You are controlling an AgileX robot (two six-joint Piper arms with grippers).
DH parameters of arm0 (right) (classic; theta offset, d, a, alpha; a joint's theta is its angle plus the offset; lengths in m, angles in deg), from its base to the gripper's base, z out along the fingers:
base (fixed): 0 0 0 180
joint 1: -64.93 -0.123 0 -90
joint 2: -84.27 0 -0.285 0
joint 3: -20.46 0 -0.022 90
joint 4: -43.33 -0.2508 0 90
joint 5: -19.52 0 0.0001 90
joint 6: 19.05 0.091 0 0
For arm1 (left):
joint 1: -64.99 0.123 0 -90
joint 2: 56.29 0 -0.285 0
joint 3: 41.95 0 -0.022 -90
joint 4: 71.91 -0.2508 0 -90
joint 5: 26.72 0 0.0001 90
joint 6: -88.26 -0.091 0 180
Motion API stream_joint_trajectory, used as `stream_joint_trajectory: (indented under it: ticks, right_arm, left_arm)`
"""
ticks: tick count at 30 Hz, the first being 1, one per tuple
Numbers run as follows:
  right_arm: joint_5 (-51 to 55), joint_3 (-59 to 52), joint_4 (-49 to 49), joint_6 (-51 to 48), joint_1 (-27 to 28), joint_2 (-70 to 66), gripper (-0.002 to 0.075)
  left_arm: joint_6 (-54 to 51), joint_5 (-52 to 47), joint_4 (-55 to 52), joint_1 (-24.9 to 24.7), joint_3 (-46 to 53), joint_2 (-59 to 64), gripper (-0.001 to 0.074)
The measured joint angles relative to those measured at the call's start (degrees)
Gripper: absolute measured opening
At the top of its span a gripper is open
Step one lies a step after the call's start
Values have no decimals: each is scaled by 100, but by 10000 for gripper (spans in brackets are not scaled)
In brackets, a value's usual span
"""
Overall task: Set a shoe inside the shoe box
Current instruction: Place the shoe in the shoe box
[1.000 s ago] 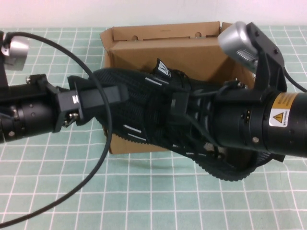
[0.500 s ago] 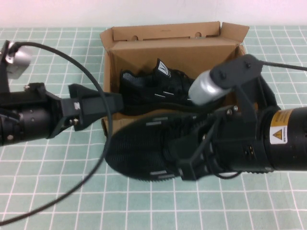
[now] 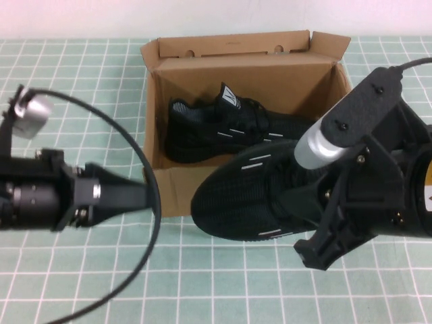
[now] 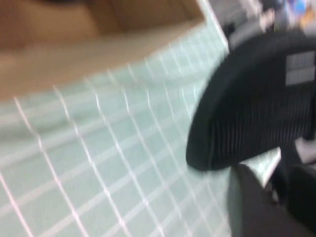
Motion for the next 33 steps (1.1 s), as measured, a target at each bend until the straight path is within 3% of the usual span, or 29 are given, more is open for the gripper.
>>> stream_joint_trajectory:
  ticks: [3,7,16,26,33]
  right_arm:
    - [-348,3,252,-73,14,-11,-7]
    - [-563,201,228,-35,231,-102,-7]
    - [-489,1230,-628,-111,984,-793,-6]
    - [-29,2427,-1419,-809,1160,-1823,-7]
    - [488,2748,-3657,-2490,1785,-2597,-7]
  left_arm:
    - [41,-360,-222,9,0,0,59]
    - [41,-519,-226,9,0,-179,13]
    - [367,64,-463,9,0,-2023,4]
    - [1326,849,-2660,9,0,-4028,3]
    - [1895,800,-3445,9,0,-4278,3]
